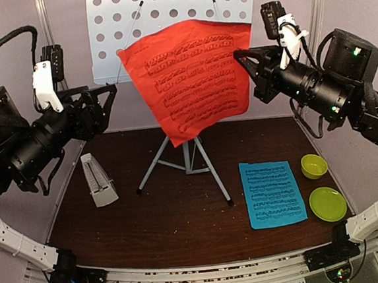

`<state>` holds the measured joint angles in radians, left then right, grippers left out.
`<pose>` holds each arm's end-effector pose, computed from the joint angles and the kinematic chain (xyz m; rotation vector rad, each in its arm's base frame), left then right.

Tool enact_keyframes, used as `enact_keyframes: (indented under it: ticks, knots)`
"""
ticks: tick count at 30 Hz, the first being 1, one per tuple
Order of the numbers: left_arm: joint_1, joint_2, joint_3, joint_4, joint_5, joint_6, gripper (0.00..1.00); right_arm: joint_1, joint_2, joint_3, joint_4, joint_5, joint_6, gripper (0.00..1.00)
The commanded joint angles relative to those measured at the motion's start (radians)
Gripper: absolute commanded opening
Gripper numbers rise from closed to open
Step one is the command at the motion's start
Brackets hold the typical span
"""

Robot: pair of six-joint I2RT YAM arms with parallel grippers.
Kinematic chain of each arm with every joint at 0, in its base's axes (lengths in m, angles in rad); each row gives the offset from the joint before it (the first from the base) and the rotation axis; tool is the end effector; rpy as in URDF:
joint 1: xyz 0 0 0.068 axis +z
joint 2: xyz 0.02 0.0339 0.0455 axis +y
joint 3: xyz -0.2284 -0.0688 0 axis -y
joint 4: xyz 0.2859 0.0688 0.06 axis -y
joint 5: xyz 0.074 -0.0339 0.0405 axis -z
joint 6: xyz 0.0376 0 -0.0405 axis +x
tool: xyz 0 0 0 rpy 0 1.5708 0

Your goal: Set up the instrument practice props

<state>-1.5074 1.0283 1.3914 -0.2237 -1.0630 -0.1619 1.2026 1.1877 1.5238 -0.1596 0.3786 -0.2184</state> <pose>0.0480 -0.2369 0.4796 0.1196 1.5263 -0.5803 0.1181 0.2674 0.4954 -0.6672 1.2642 0.5509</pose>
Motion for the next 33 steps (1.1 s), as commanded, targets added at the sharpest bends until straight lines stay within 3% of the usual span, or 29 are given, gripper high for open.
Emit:
enact_keyframes:
  ticks: [1,7,25,33]
  knots:
    - [0.003,0.063,0.073,0.153,0.056,0.478,0.70,-0.025,0.018,0.110,-0.060,-0.030,0.104,0.00]
    - [0.125,0.110,0.179,0.131,0.161,0.517,0.62,-0.060,0.064,0.252,-0.073,0.027,0.177,0.00]
    - [0.404,0.340,0.439,-0.025,0.406,0.549,0.70,-0.210,0.283,0.610,-0.153,0.087,0.371,0.00]
    - [0.499,0.416,0.511,-0.025,0.436,0.535,0.67,-0.212,0.315,0.648,-0.140,0.125,0.378,0.00]
